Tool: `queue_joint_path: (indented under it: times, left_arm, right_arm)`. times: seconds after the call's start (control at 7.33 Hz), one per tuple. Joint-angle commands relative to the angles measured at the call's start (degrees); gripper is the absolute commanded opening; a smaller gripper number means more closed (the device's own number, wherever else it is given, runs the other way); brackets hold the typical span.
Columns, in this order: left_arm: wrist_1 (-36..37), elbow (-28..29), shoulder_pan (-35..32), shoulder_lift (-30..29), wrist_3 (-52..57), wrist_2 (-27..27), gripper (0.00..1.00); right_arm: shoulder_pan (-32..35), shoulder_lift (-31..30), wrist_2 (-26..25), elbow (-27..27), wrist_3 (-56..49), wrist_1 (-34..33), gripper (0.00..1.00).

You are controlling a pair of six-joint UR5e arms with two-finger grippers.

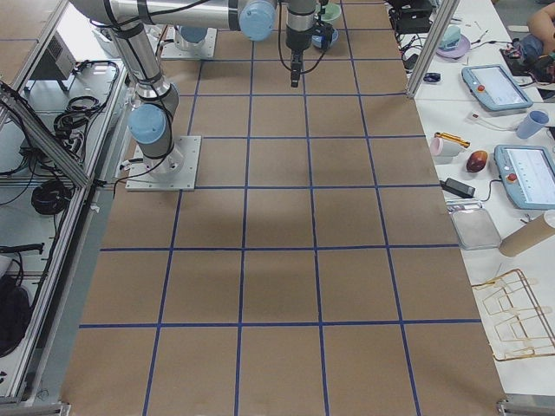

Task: Stack green bowl on blue bowl
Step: 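Lift the pale green bowl and carry it over the light blue bowl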

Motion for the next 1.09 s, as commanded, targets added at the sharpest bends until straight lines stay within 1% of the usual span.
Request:
queue_joint_path:
  times: [0.0, 0.95]
  left_arm:
    - [0.3, -0.5, -0.2, -1.3, -0.2, -0.2, 0.13]
    - [3.3, -0.5, -0.3, -2.9, -0.2, -0.3, 0.14]
  right_arm:
    - [0.0, 0.0, 0.0, 0.0, 0.0, 0.0, 1.0]
    - [0.0, 0.0, 0.0, 0.0, 0.0, 0.0, 1.0]
